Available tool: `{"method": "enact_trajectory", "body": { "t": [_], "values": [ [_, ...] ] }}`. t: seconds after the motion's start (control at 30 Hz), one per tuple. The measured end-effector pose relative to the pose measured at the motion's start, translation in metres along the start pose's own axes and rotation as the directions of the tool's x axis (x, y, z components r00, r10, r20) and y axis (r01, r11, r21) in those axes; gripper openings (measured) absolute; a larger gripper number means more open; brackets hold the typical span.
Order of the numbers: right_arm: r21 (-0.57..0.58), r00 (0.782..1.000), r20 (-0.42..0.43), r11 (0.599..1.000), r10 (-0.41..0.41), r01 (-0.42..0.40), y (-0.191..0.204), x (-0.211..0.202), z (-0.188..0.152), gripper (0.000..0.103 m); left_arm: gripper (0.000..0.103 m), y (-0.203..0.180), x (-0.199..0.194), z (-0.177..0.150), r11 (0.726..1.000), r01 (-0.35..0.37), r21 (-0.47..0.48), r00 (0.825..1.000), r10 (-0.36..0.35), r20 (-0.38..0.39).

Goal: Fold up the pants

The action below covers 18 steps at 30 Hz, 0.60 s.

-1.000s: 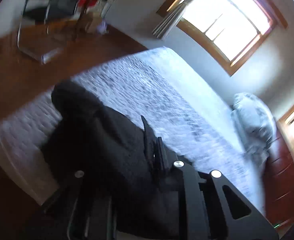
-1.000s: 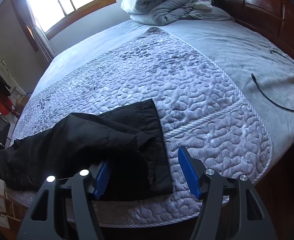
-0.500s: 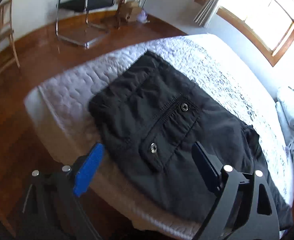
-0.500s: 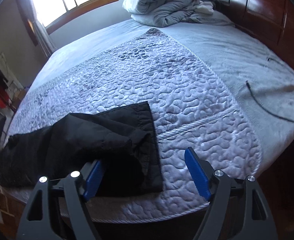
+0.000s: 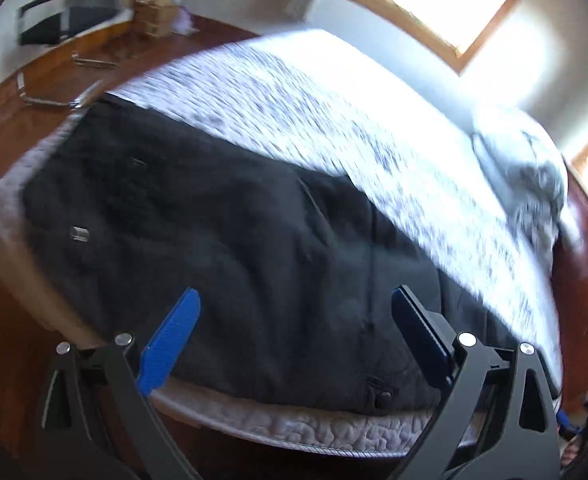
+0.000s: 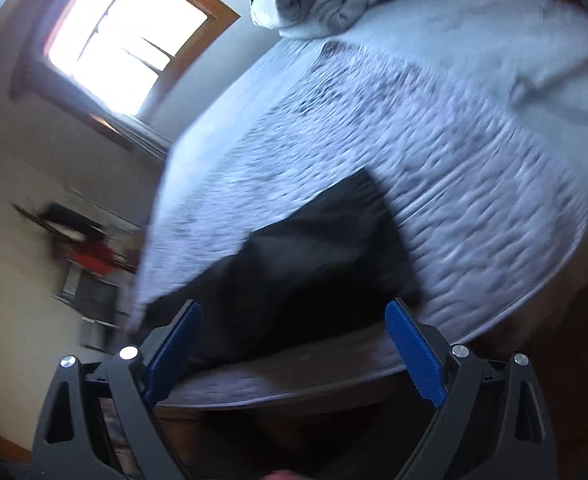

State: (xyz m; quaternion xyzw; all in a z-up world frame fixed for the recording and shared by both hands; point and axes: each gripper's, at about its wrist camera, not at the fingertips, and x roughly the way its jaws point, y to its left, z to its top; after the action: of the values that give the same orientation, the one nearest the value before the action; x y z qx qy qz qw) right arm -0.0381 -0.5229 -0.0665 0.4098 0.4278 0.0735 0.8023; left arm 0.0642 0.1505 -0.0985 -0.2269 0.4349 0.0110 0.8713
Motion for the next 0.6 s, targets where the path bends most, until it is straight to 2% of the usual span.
{"method": "enact_trajectory", "body": {
  "t": [0.03,0.1,0.17,0.23,0.3,0.37,0.43,0.47,0.5,0.53,0.6],
  "values": [
    [0.041,0.999,-0.036,0.998,0.04,-0.038,-0.003,0.013,-0.005,0.091,0.096,-0.006,0.012,-0.003,1.0,-0.016,0.024,1.0,0.016,-0.026],
    [0.067,0.996,-0.056,0.996,0.067,-0.063,-0.005,0.029,-0.009,0.088,0.096,-0.012,0.029,-0.007,0.997,-0.044,0.056,0.997,0.047,-0.067],
    [0.09,0.997,-0.058,0.995,0.052,-0.047,-0.007,0.049,-0.007,0.088,0.096,-0.012,0.044,-0.011,0.995,-0.065,0.082,0.993,0.072,-0.098],
    [0.144,0.996,-0.039,0.986,0.085,-0.079,-0.013,0.063,0.001,0.088,0.096,-0.006,0.06,-0.016,0.987,-0.125,0.104,0.98,0.14,-0.142],
    [0.219,0.991,-0.02,0.968,0.131,-0.124,-0.021,0.076,0.008,0.084,0.097,0.0,0.069,-0.02,0.986,-0.128,0.105,0.976,0.145,-0.165],
    [0.28,0.995,-0.011,0.955,0.103,-0.096,-0.03,0.09,0.021,0.079,0.099,0.004,0.072,-0.022,0.987,-0.12,0.103,0.977,0.136,-0.162],
    [0.317,0.999,-0.024,0.948,0.035,-0.025,-0.037,0.103,0.035,0.066,0.1,0.005,0.078,-0.024,0.986,-0.123,0.113,0.976,0.141,-0.166],
    [0.336,0.999,-0.047,0.941,-0.01,0.026,-0.041,0.11,0.041,0.056,0.1,0.004,0.079,-0.025,0.984,-0.132,0.121,0.974,0.151,-0.171],
    [0.342,0.998,-0.056,0.939,-0.025,0.043,-0.043,0.114,0.044,0.046,0.1,0.003,0.081,-0.025,0.981,-0.139,0.132,0.971,0.161,-0.174],
    [0.346,0.997,-0.069,0.936,-0.042,0.063,-0.043,0.12,0.05,0.043,0.1,0.001,0.083,-0.026,0.978,-0.149,0.145,0.969,0.174,-0.177],
    [0.332,0.995,-0.082,0.939,-0.061,0.085,-0.039,0.127,0.059,0.029,0.1,0.0,0.086,-0.027,0.977,-0.157,0.145,0.966,0.182,-0.181]
  ]
}}
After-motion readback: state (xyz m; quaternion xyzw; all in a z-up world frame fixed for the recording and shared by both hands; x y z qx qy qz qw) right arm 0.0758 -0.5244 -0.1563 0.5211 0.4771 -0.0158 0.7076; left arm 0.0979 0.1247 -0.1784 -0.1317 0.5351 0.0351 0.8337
